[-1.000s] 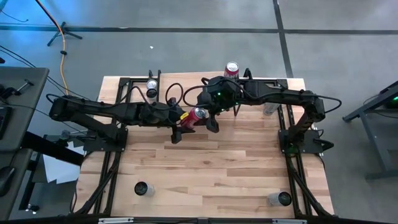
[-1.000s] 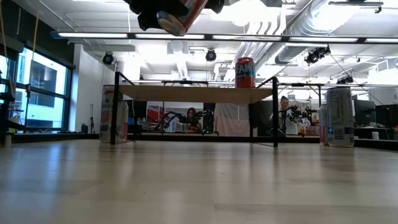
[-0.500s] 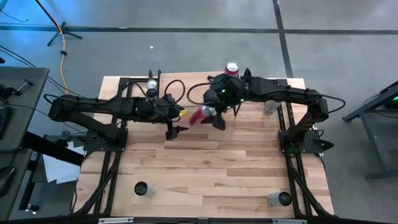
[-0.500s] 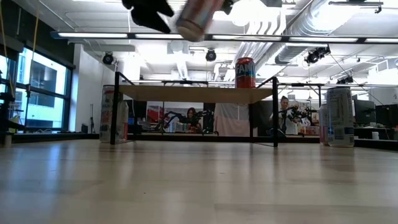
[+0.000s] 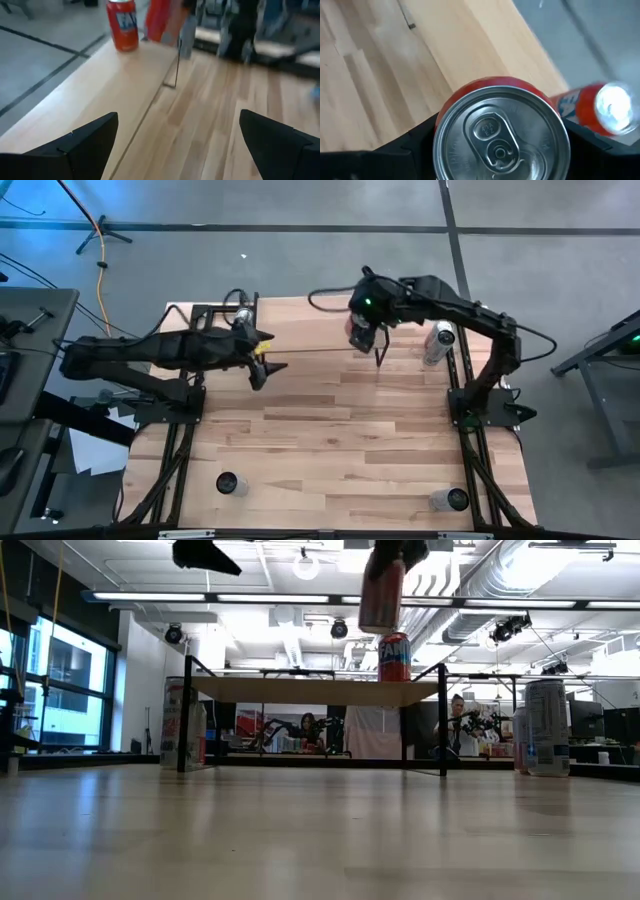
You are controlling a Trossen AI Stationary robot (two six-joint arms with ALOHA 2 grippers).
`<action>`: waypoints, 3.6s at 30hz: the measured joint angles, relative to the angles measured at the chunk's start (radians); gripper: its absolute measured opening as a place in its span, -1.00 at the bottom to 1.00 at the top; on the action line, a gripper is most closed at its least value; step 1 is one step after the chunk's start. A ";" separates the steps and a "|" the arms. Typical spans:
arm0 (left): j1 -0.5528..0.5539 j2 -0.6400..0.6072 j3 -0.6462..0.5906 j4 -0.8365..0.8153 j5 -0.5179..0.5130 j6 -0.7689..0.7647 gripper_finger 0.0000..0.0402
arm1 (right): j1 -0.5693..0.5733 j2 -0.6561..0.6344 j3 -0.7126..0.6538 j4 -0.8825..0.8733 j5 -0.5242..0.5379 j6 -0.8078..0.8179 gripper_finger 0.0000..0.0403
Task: Place canned beverage on shelf
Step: Put the orange soda can on the shelf
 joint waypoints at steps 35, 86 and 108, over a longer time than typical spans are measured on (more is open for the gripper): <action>-0.006 -0.037 -0.068 0.083 -0.010 -0.124 0.87 | -0.195 0.169 0.009 -0.046 -0.085 0.379 0.59; -0.006 -0.037 -0.068 0.074 -0.010 -0.132 0.87 | -0.199 0.167 0.009 0.028 -0.234 0.238 0.60; -0.006 -0.037 -0.068 0.075 -0.010 -0.133 0.87 | -0.199 0.168 0.008 0.030 -0.234 0.111 0.60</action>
